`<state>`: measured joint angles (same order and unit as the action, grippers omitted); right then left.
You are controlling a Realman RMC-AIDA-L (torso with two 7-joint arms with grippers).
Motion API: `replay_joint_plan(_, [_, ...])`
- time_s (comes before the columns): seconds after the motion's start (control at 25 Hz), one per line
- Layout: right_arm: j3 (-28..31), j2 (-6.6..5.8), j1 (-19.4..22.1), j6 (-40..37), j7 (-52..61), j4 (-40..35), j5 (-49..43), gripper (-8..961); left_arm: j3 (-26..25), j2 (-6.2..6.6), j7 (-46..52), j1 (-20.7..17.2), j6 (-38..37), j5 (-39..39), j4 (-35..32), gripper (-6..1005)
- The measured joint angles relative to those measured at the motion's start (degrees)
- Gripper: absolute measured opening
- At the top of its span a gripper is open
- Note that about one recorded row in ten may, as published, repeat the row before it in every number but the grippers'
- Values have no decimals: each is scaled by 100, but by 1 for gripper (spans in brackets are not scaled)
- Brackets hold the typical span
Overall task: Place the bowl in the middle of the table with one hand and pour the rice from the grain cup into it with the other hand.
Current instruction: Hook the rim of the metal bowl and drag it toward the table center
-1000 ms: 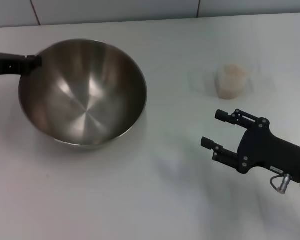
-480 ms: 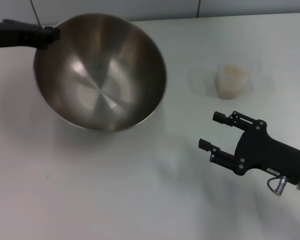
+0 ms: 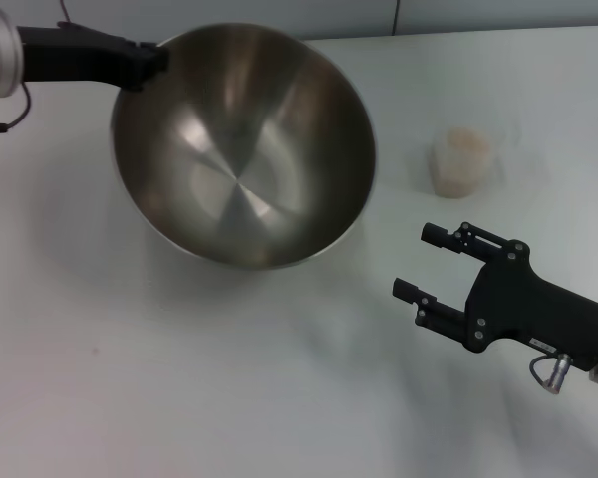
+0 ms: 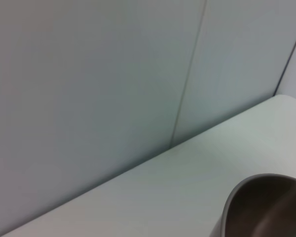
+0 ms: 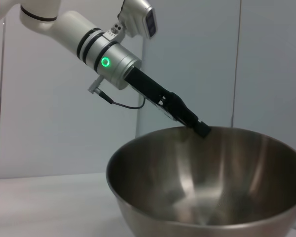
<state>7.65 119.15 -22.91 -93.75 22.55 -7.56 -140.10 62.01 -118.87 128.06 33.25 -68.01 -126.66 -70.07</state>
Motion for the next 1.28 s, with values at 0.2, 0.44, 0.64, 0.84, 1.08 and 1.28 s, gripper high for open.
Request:
replay_joint_plan(0.2, [0,-3,7,-126,14,-21,0,668,177,-16,0,104,125,6,188,42])
replay_joint_plan(0.44, [0,-6,7,-224,33,-35,0,668,243,-15,-10,181,162,100,339,42])
replay_joint_plan(0.64, [0,-11,-1,-273,59,-44,0,668,339,-13,-33,199,212,150,354,41])
replay_joint_plan(0.84, [0,-15,-3,-276,79,-69,0,668,344,-13,-62,207,232,211,411,41])
replay_joint_plan(1.08, [0,-15,-5,-280,81,-71,0,668,502,-12,-166,228,446,437,681,41])
replay_joint_plan(1.28, [0,-16,3,-281,65,-70,0,669,580,-14,-173,256,579,467,866,41])
